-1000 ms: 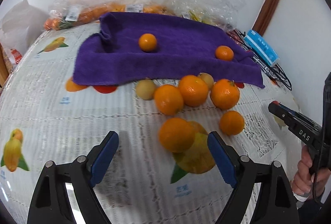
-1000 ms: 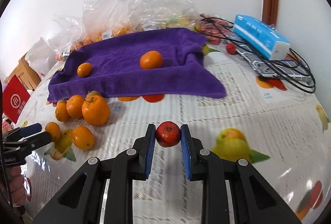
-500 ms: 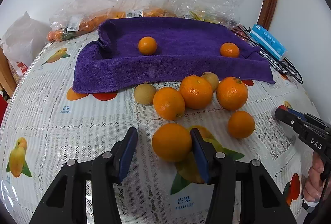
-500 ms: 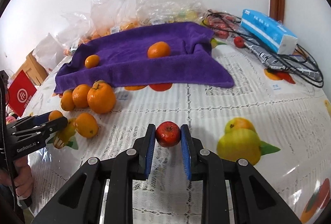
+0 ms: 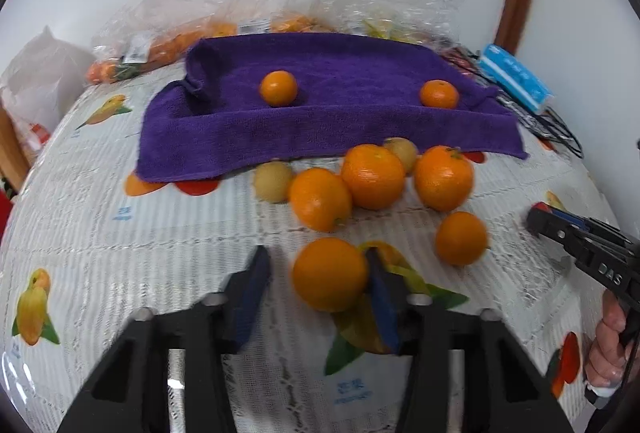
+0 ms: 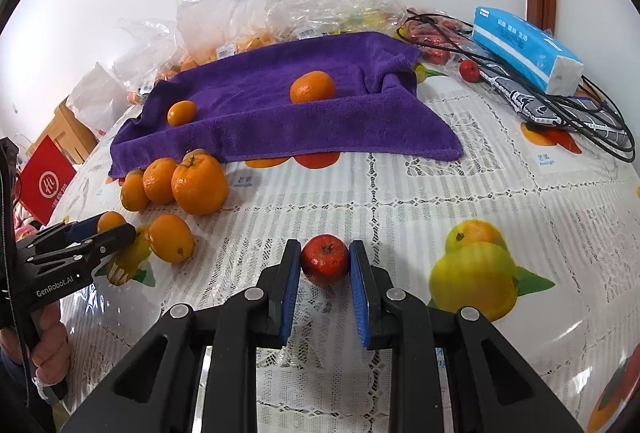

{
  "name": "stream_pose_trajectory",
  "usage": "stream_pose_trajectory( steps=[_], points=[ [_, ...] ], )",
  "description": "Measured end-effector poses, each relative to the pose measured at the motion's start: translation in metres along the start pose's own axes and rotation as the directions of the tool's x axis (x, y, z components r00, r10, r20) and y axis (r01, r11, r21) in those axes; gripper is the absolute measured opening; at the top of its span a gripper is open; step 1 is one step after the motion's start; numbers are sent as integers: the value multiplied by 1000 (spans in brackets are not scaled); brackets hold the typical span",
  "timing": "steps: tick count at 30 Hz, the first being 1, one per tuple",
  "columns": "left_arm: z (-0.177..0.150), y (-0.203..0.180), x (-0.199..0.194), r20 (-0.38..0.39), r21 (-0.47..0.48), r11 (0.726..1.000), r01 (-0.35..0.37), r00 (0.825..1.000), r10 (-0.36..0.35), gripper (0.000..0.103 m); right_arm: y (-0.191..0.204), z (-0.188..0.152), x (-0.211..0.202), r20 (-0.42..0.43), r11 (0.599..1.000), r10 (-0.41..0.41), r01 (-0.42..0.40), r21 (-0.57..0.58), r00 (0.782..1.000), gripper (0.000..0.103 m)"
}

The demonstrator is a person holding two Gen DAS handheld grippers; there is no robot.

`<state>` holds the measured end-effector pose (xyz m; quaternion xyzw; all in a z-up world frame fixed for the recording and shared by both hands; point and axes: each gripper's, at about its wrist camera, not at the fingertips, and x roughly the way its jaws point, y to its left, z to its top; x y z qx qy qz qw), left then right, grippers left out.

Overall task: Organize fruits
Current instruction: 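Grasp an orange with the left tool while the right tool holds the red fruit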

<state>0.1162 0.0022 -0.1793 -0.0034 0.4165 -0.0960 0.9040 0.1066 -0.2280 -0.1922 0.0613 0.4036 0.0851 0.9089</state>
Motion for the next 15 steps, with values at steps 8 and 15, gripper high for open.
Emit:
stream_pose_trajectory(
  steps=[8,15],
  points=[
    [-2,-4,-1,-2,17,999,45,999,-45,34,-5,0,-3,14,999,16,-17,30,1000,24],
    [-4,-6,-3,0,8,999,42,999,-42,34,-7,-1,-5,24,999,19,-20,38,1000,24]
  ],
)
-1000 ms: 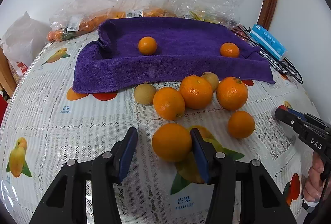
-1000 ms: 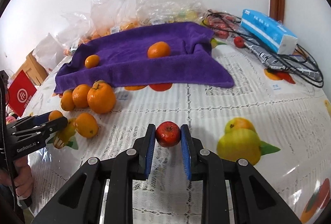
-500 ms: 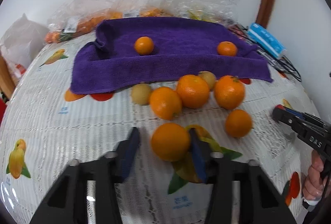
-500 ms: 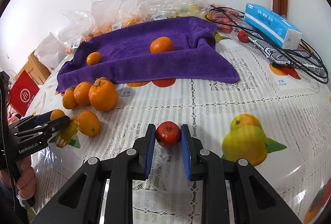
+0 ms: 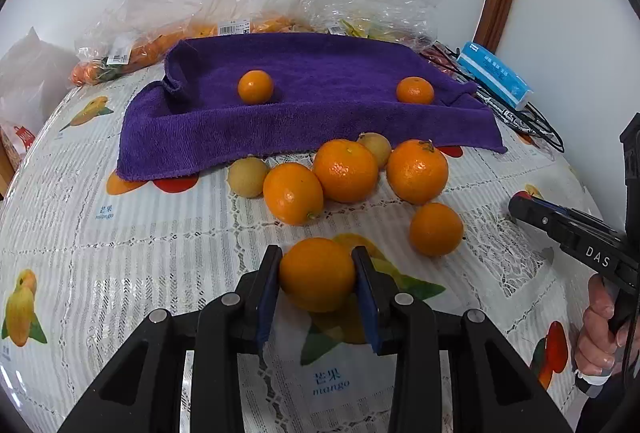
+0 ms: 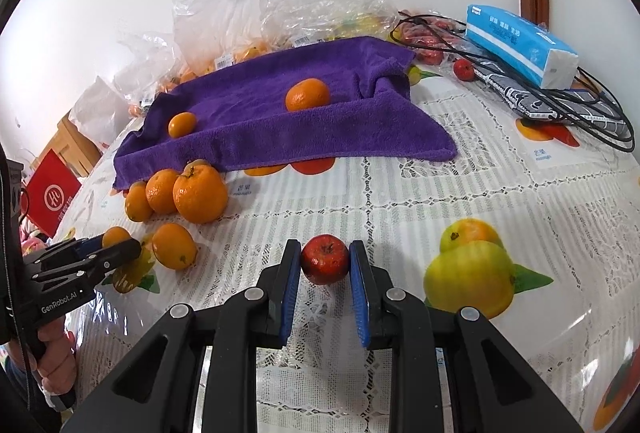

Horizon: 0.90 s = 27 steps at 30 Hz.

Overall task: Organize fruits
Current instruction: 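Grasp an orange with the left tool while the right tool holds the red fruit, then carry the red fruit and the orange over the purple towel with both tools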

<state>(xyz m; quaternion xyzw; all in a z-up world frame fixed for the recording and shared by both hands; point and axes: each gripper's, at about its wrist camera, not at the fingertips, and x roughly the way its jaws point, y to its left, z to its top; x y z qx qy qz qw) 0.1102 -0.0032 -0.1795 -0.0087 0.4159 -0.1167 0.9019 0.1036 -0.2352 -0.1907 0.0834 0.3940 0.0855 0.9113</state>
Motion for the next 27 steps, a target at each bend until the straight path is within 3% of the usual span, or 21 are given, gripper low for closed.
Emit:
stream_pose_trajectory(
  steps=[12,27],
  points=[
    [-12,4,-13,12,-43,999,25,1000,-25,34,4,0,1,-2,1000,-7,7,-19,1000,24],
    [-14,9,-27,32,-56,998,1,999,1,34,13,3,-10,42,998,-48,50,-46,998,24]
  ],
)
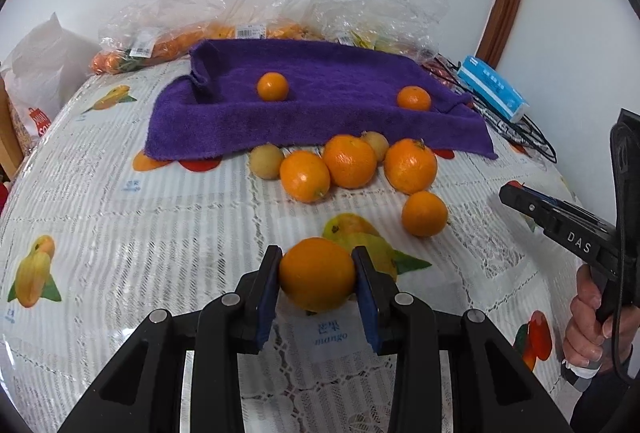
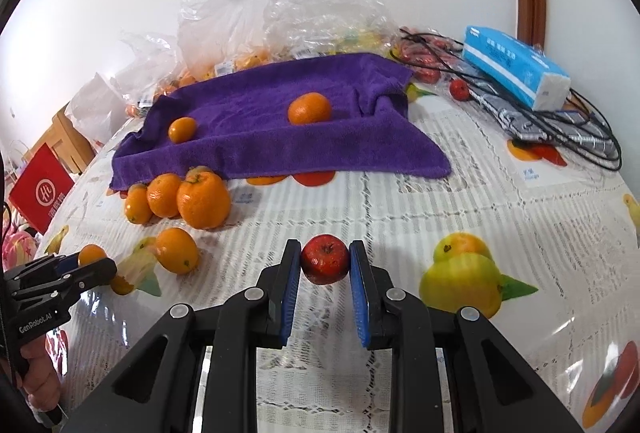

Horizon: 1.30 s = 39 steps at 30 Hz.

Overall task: Organize fruits
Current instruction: 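Carry the red fruit and the orange over the purple towel with both tools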

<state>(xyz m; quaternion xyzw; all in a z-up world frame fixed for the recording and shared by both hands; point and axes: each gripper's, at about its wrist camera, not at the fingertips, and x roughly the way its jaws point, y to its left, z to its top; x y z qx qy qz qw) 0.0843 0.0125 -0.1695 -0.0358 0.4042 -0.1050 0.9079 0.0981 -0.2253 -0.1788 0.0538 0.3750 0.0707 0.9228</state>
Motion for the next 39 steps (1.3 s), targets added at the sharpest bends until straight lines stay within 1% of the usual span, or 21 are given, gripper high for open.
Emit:
stream_pose_trajectory(
  steps=[4,10,16,20,25,29,33,36,39],
  points=[
    [11,3,-7,28,2,1000,-17,999,17,34,10,9,-8,29,1000,-6,7,-30,1000,24],
    [38,7,-18,84,6,999,-50,995,50,34,22,33,-18,83,998,-14,19,-60,996,24],
    [70,16,-29,151,-2,996,-90,985,89,34,30,64,-27,140,995,-37,49,-85,990,24],
    [94,21,-29,183,-13,994,-108,977,108,34,32,87,-31,174,996,-30,44,-79,984,24],
    [118,27,-20,201,-29,992,-125,971,128,34,33,106,-26,199,996,-30,46,-72,980,24],
    [137,36,-5,205,-55,990,-131,969,140,34,30,121,-17,213,997,-32,47,-67,977,24],
    [150,45,12,202,-87,989,-122,970,138,34,25,136,-4,208,998,-35,47,-50,977,24],
    [158,48,26,197,-90,987,-130,970,146,34,23,148,3,218,999,-29,37,-30,976,24],
    [163,50,32,213,-86,985,-146,964,162,34,21,155,11,221,999,-30,36,-26,975,24]
  ],
)
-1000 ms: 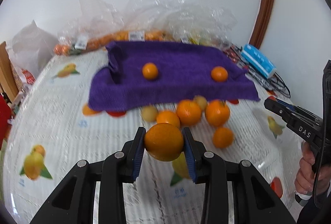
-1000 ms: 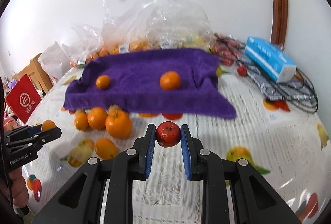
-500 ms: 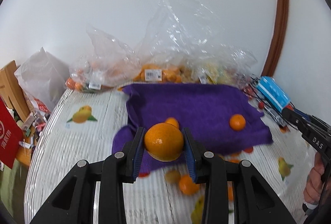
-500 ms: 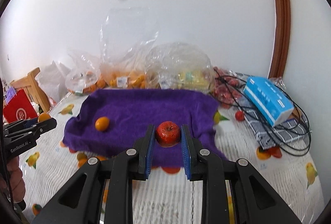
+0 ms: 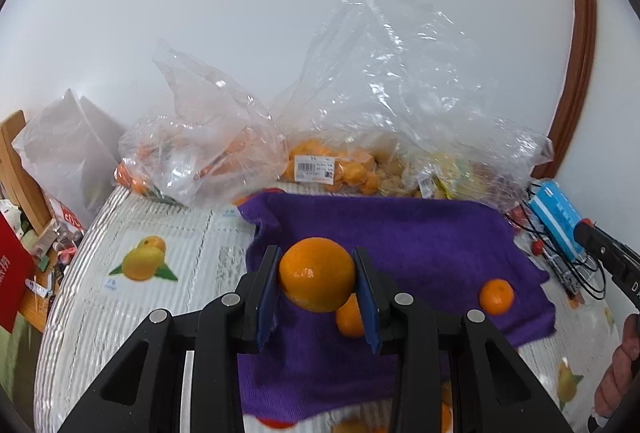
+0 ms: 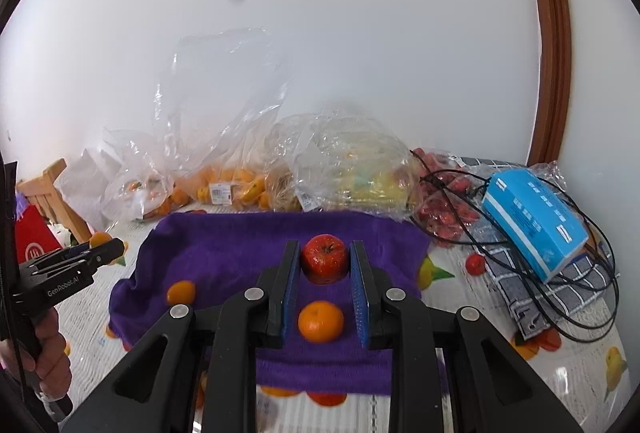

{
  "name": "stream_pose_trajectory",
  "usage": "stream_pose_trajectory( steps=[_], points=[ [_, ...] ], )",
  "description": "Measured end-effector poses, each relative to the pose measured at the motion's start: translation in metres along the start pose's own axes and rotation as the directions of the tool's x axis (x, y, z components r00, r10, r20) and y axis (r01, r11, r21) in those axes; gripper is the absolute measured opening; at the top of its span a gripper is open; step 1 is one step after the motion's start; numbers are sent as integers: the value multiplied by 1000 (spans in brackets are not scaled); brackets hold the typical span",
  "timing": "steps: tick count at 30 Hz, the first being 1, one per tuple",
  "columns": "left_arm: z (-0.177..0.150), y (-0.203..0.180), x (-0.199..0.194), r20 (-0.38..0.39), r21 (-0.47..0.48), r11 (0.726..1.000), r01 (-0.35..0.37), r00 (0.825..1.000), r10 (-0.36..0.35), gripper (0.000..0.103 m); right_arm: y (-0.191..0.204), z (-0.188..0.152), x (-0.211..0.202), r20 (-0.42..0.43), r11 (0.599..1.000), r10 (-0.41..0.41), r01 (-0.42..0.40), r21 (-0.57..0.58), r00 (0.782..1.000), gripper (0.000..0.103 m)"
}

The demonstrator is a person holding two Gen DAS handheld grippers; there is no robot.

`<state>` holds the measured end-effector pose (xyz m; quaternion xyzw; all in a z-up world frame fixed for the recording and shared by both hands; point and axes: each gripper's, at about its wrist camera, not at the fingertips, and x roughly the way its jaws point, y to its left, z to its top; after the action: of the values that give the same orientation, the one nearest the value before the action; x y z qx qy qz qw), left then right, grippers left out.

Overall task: Organize fruits
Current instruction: 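Carry the red fruit and the orange over the purple towel with both tools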

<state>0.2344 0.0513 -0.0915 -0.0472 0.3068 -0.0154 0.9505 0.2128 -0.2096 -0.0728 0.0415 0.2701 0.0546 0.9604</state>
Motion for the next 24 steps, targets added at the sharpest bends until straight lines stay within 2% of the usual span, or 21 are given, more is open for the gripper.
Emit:
stream_pose_trajectory(
  steps=[4,10,19,24],
  points=[
    [-7,7,13,3,-5,1000,-12,1000,12,34,-6,-10,22,-34,1000,0,0,9,999,24],
    [-25,23,39,-81,-73,997,22,996,-27,34,-11,-30,53,-127,1000,-8,11,22,992,24],
    [-30,24,41,-74,-97,995,37,996,-44,34,-18,-43,61,-152,999,-31,33,16,988,24],
    [-31,23,43,-66,-88,996,17,998,-23,34,-17,-44,65,-158,999,-40,42,11,987,24]
  ],
)
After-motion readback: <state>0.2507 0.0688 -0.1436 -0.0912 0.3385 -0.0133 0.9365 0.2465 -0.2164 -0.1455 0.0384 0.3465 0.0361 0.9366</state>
